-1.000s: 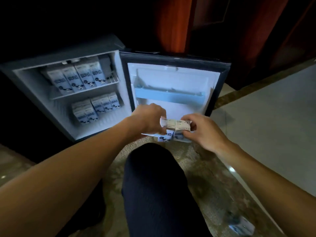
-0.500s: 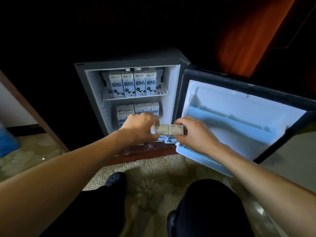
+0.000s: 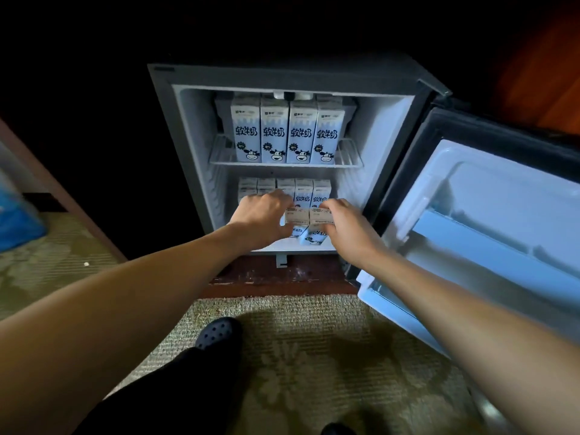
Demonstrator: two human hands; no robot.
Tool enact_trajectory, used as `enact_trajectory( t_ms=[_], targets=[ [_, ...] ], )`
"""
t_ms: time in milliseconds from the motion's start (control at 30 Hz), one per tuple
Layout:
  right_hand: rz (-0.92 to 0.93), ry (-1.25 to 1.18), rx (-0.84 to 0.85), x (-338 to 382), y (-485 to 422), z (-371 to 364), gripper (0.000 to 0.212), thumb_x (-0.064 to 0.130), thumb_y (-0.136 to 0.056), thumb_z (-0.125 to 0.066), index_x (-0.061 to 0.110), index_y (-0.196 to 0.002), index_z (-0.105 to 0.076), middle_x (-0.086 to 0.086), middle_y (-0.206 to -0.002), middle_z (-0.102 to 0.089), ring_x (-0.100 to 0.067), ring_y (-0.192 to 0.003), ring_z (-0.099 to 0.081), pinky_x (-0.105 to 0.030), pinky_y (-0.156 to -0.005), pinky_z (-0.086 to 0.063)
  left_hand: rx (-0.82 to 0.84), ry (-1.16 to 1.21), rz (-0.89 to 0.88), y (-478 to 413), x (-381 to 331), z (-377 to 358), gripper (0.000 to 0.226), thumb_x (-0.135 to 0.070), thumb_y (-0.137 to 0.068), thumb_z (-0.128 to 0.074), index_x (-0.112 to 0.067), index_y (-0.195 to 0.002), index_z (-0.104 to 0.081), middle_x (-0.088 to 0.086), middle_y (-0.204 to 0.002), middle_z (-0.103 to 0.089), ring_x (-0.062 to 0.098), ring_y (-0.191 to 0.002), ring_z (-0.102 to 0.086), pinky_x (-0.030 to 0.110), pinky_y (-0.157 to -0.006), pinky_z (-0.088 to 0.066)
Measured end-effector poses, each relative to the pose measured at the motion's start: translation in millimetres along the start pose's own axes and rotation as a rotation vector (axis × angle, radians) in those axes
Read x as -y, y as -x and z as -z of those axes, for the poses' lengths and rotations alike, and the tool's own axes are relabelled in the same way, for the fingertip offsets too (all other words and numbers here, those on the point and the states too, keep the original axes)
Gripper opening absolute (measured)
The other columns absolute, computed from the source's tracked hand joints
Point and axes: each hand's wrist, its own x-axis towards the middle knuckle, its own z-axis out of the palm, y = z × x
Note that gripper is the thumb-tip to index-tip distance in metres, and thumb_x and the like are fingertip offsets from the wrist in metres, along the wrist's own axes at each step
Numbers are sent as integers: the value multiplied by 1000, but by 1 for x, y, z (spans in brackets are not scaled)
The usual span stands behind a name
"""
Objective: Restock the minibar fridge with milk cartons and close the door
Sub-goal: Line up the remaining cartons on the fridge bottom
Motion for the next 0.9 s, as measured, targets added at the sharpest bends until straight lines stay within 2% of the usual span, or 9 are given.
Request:
enact_trajectory(
  t_ms=[33,100,167,267,400,500,633,733,900],
  targets=[
    [-3,-6,-18,-3,-10,-6,39,5,-99,-54,11,-137,-49,-8,-132,-53,-22,-109,-61,-39,-94,-52,-16,0,-2,-8,4,-7,39,-46,-93,-57,-23,-123,-54,-3,-119,-56,17,-87,-57,32,-74,-40],
    [-20,6,-52,-9,-31,-19,43,-2,-96,-53,7,-139,-50,-11,-134,-54,-24,-117,-56,-39,-101,-49,-52,11,-2,-22,12,-20,38,-44,-94,-55,-22,-125,-53,-2,-120,-54,19,-92,-59,37,-91,-40],
    [-45,15,-102,-15,-51,-32,47,-6,-94,-54,6,-139,-51,-12,-137,-53,-26,-124,-51,-37,-105,-45,-92,-5,10,-37,20,-34,39,-44,-95,-53,-22,-127,-53,-1,-123,-53,21,-104,-58,43,-104,-32],
    [-68,19,-141,-25,-76,-52,50,-11,-92,-52,6,-139,-51,-13,-139,-50,-28,-128,-47,-38,-107,-41,-122,-1,75,-55,28,-55,42,-43,-96,-52,-22,-133,-51,2,-132,-52,23,-123,-49,49,-112,-22],
    [-64,-21,-202,-43,-107,-75,54,-16,-87,-52,9,-134,-57,-12,-138,-44,-30,-127,-47,-39,-110,-41,-140,13,151,-72,33,-80,43,-38,-100,-49,-21,-139,-45,5,-138,-46,25,-134,-39,58,-115,-14],
    [-62,-94,-244,-53,-121,-94,56,-18,-84,-48,8,-133,-58,-11,-134,-37,-29,-121,-50,-37,-102,-50,-160,0,147,-81,40,-93,41,-33,-100,-50,-20,-139,-45,5,-139,-44,26,-135,-35,62,-115,-12],
    [-49,-169,-271,-61,-126,-110,42,-11,-91,-48,6,-127,-59,-9,-128,-37,-21,-109,-51,-19,-95,-49,-193,-51,147,-86,46,-105,41,-29,-100,-50,-20,-139,-45,6,-138,-41,27,-133,-31,61,-115,-13],
    [-38,-183,-236,-66,-126,-116,53,-16,-87,-45,8,-132,-56,-6,-130,-33,-20,-104,-57,-32,-93,-55,-193,-59,150,-91,44,-112,37,-27,-100,-49,-16,-136,-46,10,-136,-36,30,-132,-28,63,-115,-11],
    [-63,-211,-232,-64,-128,-116,54,-19,-89,-50,10,-134,-57,-7,-133,-33,-8,-95,-51,-21,-94,-51,-219,-45,206,-95,43,-123,32,-25,-100,-51,-18,-130,-46,12,-132,-29,32,-125,-26,62,-113,-14]
  ],
)
